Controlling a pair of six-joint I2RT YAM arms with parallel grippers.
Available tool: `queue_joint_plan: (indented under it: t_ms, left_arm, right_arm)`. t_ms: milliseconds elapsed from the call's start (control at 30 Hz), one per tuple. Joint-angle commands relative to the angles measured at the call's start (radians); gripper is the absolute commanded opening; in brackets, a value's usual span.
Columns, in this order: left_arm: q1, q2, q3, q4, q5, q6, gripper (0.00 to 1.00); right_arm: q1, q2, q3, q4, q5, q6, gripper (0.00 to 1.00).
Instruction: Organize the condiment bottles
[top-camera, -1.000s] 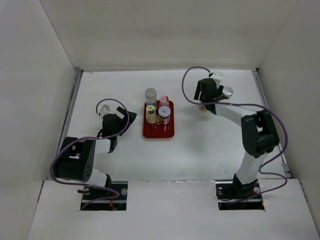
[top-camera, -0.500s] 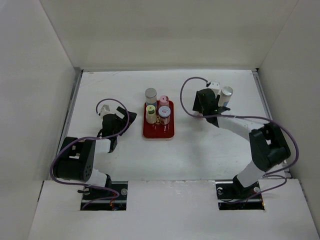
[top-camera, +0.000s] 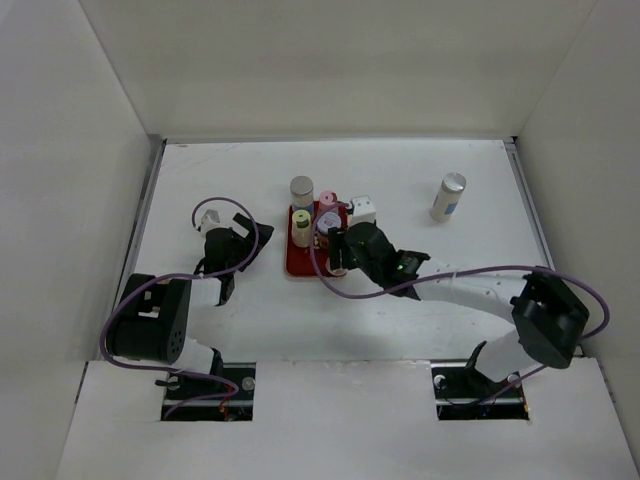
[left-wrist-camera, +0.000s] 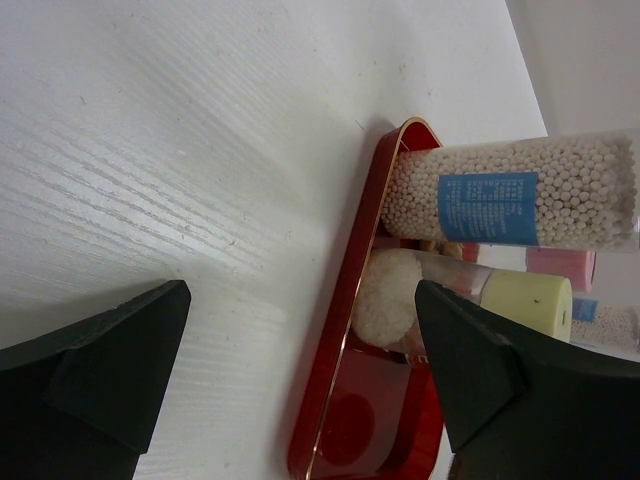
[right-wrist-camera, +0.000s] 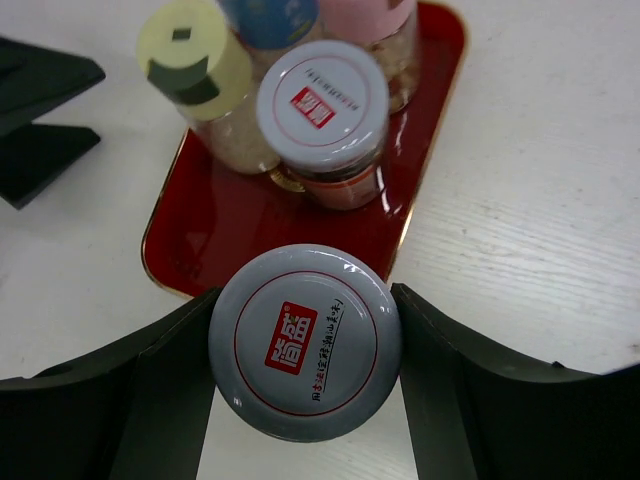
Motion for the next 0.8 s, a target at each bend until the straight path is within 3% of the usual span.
queue_joint_plan:
  t_ms: [0,300,533,633,767]
  left_arm:
    - [0.01,-0.007,-0.008,0.055,0.012,-0.005,1.0]
    - [0.012,-0.017,-0.011,0.061,0.013,-0.005,1.0]
    - [0.006,-0.109,-0.072,0.18,-0.002,0.0,1.0]
    - [0.007,-0.135,-0.094,0.208,-0.008,0.0,1.0]
    - [0.004,-0.22,-0.147,0.321,-0.008,0.004,1.0]
  right_arm:
    - [-0.005,0.029,0.084,0.161,0.019,-0.006,0.49]
    - [0.003,0.123,0.099,0.227,0.033,-0.009,0.5]
    - [0.014,0.195,0.084,0.271,0.068,-0.013,0.54]
    - [0.018,0.207,0.093,0.265,0.07,-0.017,0.6]
    - [0.028,0.164,0.087,0.245,0.073,-0.032,0.79]
